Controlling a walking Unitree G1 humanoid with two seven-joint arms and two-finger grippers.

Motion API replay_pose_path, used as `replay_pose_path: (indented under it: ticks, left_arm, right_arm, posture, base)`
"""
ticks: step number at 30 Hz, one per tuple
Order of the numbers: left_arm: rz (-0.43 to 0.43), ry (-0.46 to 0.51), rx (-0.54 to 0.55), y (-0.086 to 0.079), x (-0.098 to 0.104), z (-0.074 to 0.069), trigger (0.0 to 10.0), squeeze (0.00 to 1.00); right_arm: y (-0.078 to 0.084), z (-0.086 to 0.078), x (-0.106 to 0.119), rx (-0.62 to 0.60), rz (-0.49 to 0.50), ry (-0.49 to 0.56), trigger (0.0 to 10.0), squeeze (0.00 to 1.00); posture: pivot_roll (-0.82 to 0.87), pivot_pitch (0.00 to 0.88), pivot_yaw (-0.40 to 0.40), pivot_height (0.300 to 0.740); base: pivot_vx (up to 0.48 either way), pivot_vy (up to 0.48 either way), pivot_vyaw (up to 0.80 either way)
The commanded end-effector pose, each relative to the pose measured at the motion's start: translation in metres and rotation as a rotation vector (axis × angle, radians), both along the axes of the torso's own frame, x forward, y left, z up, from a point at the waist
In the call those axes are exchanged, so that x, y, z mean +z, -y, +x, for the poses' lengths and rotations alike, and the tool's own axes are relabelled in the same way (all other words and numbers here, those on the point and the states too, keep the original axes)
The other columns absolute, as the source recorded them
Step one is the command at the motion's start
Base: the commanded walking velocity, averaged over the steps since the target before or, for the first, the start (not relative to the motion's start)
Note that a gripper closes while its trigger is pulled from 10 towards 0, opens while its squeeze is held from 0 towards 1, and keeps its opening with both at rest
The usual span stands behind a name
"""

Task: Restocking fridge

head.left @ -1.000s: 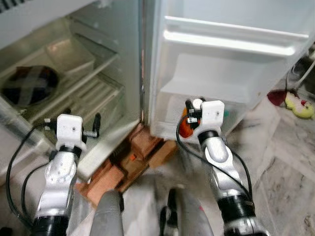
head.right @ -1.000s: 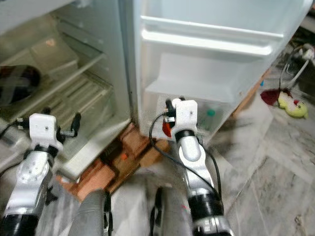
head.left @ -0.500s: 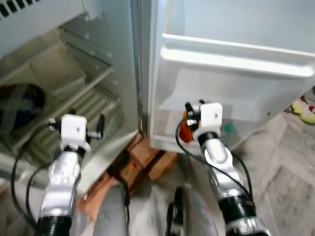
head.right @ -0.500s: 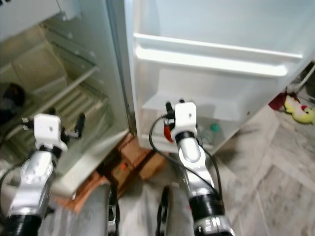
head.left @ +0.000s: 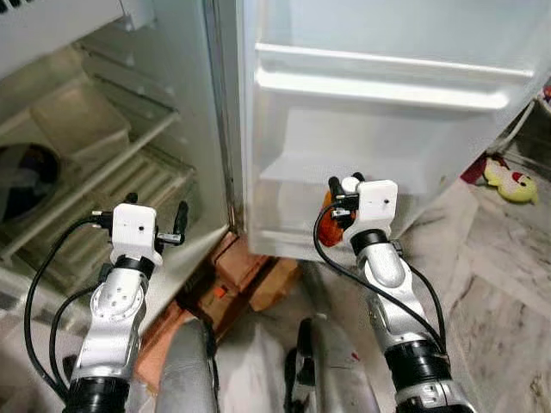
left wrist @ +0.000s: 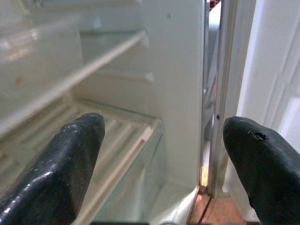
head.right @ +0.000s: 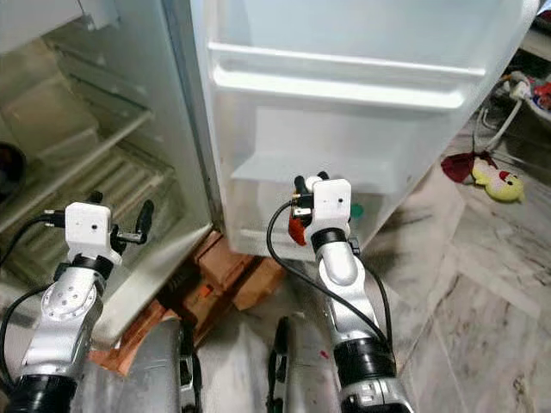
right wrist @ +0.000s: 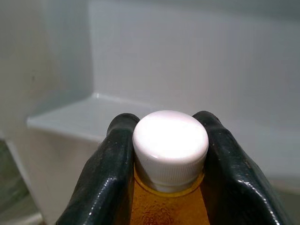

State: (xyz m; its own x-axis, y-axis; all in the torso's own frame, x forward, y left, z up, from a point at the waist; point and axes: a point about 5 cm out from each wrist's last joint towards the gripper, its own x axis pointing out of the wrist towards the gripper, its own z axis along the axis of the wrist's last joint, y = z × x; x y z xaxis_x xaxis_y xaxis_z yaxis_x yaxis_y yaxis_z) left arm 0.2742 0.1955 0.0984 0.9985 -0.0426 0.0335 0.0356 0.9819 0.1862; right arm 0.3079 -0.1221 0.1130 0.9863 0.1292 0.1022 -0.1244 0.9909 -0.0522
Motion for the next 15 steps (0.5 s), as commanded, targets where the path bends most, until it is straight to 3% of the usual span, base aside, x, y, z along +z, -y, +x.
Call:
replay_pose_path:
  ticks: [1, 5, 15]
  left_arm:
    - [0.008, -0.001, 0.010, -0.0013, 0.0002, -0.0015, 10.0, 0.00]
    - [0.001, 0.000, 0.016, -0.0017, 0.0002, -0.0016, 10.0, 0.00]
    - [0.016, 0.014, 0.043, -0.0041, 0.0032, -0.0010, 10.0, 0.00]
  right_arm:
    - [-0.0017, -0.0013, 0.0000, 0.009, -0.002, 0.016, 10.0, 0.00]
    - [-0.0028, -0.0003, -0.0001, 0.010, -0.010, 0.018, 10.0, 0.00]
    - [-0.0113, 0.0077, 0.0057, 0.035, -0.048, 0.077, 10.0, 0.00]
  posture:
    - [0.05, 0.169, -0.068, 0.597]
    - [0.05, 0.172, -0.067, 0.572]
    - [0.05, 0.185, -0.061, 0.572]
  base:
    - [0.000, 0.000, 0.00]
    - [0.000, 0.000, 0.00]
    - [0.000, 0.000, 0.00]
